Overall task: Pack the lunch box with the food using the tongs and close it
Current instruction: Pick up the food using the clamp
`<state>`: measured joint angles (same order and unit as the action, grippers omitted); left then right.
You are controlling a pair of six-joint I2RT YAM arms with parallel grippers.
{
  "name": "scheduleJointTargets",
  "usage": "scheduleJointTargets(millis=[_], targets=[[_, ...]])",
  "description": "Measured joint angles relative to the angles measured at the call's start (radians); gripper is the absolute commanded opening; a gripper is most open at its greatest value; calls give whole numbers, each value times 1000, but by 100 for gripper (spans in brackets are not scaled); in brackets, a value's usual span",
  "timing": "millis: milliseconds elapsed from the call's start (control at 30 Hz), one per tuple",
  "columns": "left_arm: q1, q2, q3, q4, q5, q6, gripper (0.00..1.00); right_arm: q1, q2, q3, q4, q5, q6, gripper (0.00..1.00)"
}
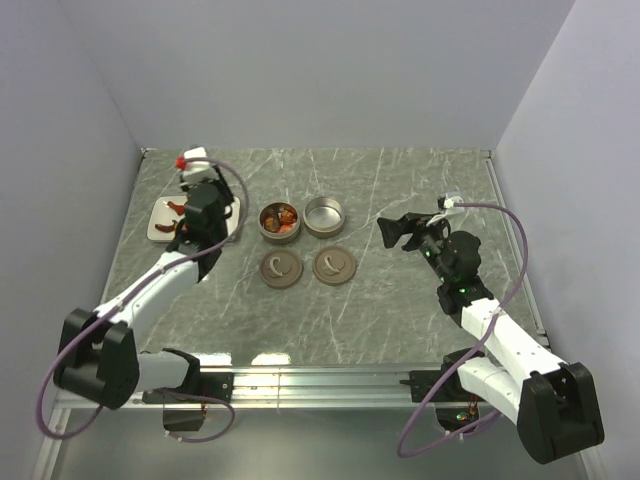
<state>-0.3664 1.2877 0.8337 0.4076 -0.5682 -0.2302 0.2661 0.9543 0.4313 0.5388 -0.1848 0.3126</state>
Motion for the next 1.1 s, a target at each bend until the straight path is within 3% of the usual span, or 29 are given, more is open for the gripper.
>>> scheduleJointTargets(millis=[200, 500, 900, 1100], targets=[[129, -108, -81, -37, -112, -28, 46, -2, 27, 0, 11, -24, 0, 99], [276, -30, -97, 8, -117, -71, 48, -7, 32, 0, 37, -44, 1, 99], [320, 45, -100, 100, -69, -96, 48, -9, 35, 0, 38, -45, 1, 99], [321, -61, -173, 100, -68, -115, 48, -9, 38, 0, 38, -45, 1, 99]])
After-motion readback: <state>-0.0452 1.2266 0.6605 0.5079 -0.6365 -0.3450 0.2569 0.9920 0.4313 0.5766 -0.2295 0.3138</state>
